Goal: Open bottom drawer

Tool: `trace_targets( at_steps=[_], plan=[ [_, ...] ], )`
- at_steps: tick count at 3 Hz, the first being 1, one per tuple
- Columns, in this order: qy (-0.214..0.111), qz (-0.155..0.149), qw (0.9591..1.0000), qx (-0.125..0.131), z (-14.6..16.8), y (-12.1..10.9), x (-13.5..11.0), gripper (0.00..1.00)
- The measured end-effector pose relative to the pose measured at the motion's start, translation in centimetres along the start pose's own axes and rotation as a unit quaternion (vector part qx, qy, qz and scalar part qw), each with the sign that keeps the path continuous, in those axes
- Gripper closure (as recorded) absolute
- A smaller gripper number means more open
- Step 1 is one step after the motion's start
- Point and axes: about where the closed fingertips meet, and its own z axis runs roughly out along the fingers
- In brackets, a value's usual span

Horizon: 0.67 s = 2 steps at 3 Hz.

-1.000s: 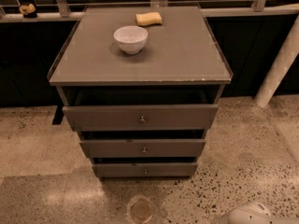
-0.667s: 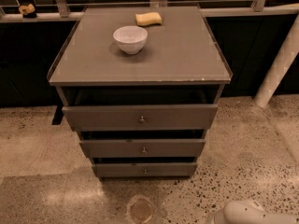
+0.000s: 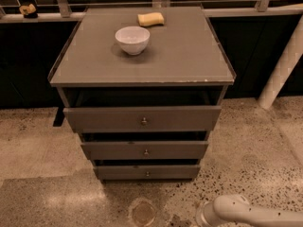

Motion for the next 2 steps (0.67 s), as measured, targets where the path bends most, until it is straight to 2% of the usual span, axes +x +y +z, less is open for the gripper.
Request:
trace_targets(
  at_steps=[1,2],
  plan=[
    [0.005,-0.064,0.9972,0.039,-0.4,0.7,-1.1,0.0],
    [-0.021,-0.092,0.9918,0.087,-1.3,-1.4,-3.8,0.0]
  ],
)
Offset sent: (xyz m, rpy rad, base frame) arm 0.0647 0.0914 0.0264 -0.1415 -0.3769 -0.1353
